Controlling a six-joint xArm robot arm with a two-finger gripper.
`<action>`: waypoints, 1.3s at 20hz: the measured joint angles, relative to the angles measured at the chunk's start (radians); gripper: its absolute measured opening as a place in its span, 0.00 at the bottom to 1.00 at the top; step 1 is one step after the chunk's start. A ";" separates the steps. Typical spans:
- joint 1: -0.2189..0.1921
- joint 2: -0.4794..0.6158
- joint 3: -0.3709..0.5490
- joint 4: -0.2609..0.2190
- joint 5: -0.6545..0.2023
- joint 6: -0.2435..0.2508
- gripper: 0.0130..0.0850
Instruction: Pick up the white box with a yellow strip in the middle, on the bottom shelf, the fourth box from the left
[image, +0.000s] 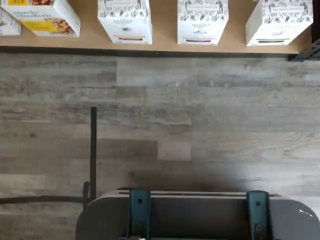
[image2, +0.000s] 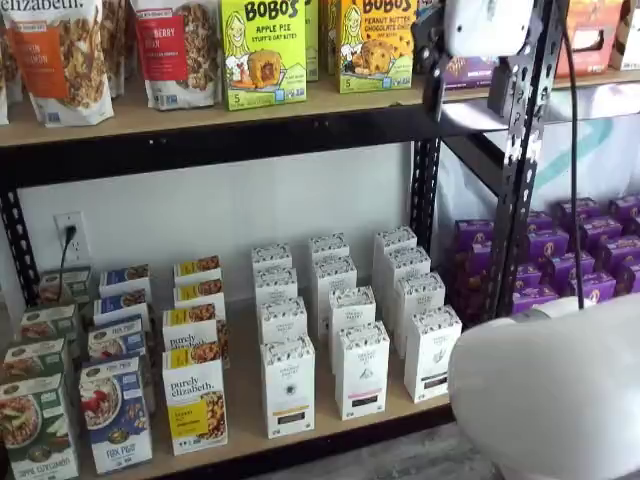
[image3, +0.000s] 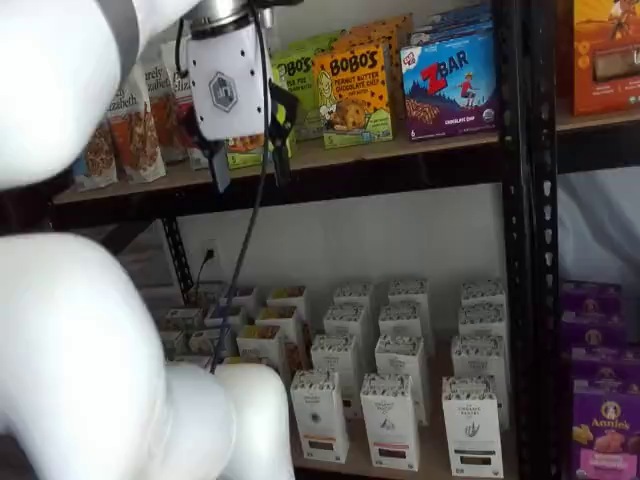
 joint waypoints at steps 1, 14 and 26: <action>0.007 -0.003 0.016 -0.001 -0.018 0.007 1.00; 0.128 0.051 0.220 -0.108 -0.256 0.121 1.00; 0.203 0.136 0.367 -0.108 -0.586 0.215 1.00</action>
